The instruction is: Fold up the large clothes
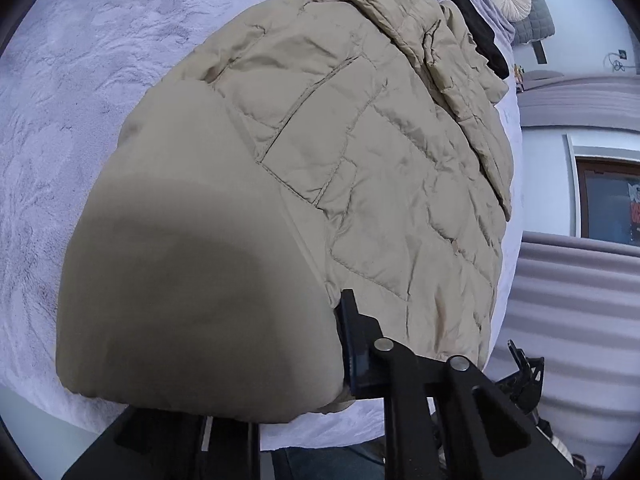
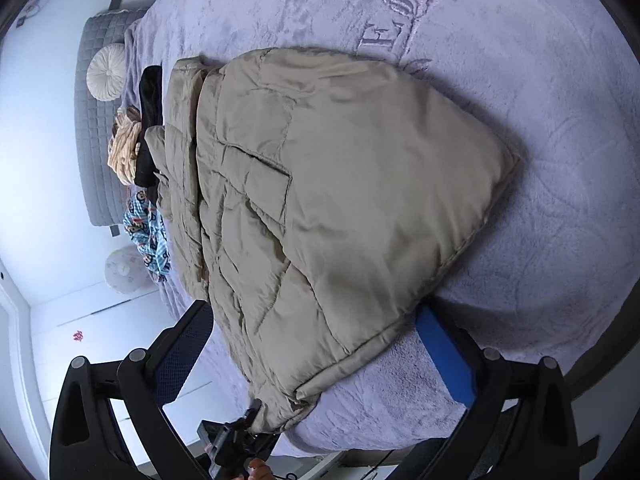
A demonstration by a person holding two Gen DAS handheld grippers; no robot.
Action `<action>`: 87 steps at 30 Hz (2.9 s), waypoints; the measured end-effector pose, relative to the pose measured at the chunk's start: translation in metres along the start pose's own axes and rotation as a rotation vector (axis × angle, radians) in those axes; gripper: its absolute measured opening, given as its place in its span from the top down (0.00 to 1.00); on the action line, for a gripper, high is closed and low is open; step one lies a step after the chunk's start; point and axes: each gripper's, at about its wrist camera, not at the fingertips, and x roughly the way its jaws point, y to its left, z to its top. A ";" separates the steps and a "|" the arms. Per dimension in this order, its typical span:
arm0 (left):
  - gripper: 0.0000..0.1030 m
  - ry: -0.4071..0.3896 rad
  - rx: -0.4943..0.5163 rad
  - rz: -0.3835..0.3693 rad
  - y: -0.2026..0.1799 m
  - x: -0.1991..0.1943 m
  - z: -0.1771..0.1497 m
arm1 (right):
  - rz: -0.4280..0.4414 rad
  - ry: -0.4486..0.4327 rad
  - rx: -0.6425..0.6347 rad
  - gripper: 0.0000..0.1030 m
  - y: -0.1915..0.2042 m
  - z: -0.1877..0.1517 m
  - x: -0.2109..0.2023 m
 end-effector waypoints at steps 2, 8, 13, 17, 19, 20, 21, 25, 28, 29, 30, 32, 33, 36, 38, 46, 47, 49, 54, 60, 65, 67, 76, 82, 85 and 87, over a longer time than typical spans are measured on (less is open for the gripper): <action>0.86 -0.020 0.023 -0.020 -0.001 -0.007 0.000 | 0.015 -0.005 0.034 0.12 -0.005 0.005 0.002; 0.88 -0.070 0.077 -0.053 -0.008 -0.027 0.005 | -0.015 -0.003 0.069 0.85 -0.012 0.012 0.007; 0.89 -0.122 0.097 -0.069 -0.022 -0.048 0.013 | -0.027 -0.012 -0.035 0.90 0.009 0.016 0.000; 0.90 -0.186 0.127 -0.075 -0.044 -0.069 0.029 | -0.048 0.002 -0.171 0.91 0.046 0.025 -0.006; 0.90 -0.219 0.148 -0.071 -0.059 -0.078 0.041 | -0.058 0.009 -0.248 0.91 0.071 0.031 -0.007; 0.90 -0.239 0.161 -0.066 -0.068 -0.083 0.048 | -0.060 0.010 -0.282 0.91 0.083 0.034 -0.008; 0.90 -0.256 0.168 -0.064 -0.075 -0.087 0.053 | -0.062 0.010 -0.314 0.91 0.095 0.037 -0.008; 0.90 -0.343 0.194 -0.064 -0.109 -0.105 0.083 | -0.068 0.005 -0.462 0.92 0.155 0.054 -0.005; 0.90 -0.402 0.209 -0.053 -0.134 -0.111 0.107 | -0.053 0.005 -0.567 0.92 0.201 0.070 -0.001; 0.90 -0.417 0.214 -0.043 -0.141 -0.112 0.116 | -0.050 0.006 -0.593 0.92 0.213 0.074 0.001; 0.90 -0.429 0.218 -0.034 -0.147 -0.112 0.124 | -0.047 0.010 -0.625 0.92 0.229 0.081 0.006; 0.90 -0.453 0.237 -0.007 -0.163 -0.107 0.146 | -0.053 0.020 -0.681 0.92 0.256 0.093 0.016; 0.90 -0.462 0.245 0.012 -0.170 -0.104 0.157 | -0.062 0.023 -0.712 0.92 0.270 0.100 0.023; 0.90 -0.475 0.247 0.045 -0.186 -0.092 0.196 | -0.092 0.028 -0.793 0.92 0.309 0.119 0.050; 0.90 -0.476 0.248 0.076 -0.192 -0.080 0.227 | -0.120 0.021 -0.835 0.92 0.334 0.135 0.072; 0.90 -0.393 0.259 0.203 -0.183 0.010 0.324 | -0.222 -0.004 -0.833 0.92 0.366 0.187 0.162; 0.90 -0.380 0.259 0.217 -0.180 0.022 0.330 | -0.232 -0.006 -0.825 0.92 0.364 0.193 0.173; 0.90 -0.358 0.262 0.240 -0.172 0.045 0.344 | -0.246 -0.007 -0.797 0.92 0.357 0.205 0.195; 0.90 -0.334 0.265 0.254 -0.166 0.077 0.361 | -0.247 0.001 -0.717 0.92 0.332 0.230 0.236; 0.90 -0.313 0.260 0.287 -0.170 0.086 0.371 | -0.244 0.003 -0.699 0.92 0.328 0.241 0.249; 0.81 -0.364 0.341 0.352 -0.189 0.058 0.352 | -0.234 0.032 -0.694 0.88 0.337 0.239 0.241; 0.28 -0.405 0.371 0.384 -0.194 0.043 0.342 | -0.230 0.033 -0.721 0.82 0.344 0.234 0.232; 0.20 -0.485 0.445 0.394 -0.210 0.014 0.310 | -0.163 -0.010 -0.781 0.28 0.363 0.199 0.188; 0.23 -0.345 0.640 0.294 -0.245 0.080 0.278 | -0.165 0.136 -0.957 0.74 0.366 0.139 0.224; 0.23 -0.322 0.646 0.321 -0.251 0.122 0.279 | -0.224 0.172 -1.038 0.74 0.359 0.117 0.261; 0.23 -0.348 0.652 0.366 -0.253 0.141 0.283 | -0.263 0.184 -1.057 0.76 0.350 0.112 0.287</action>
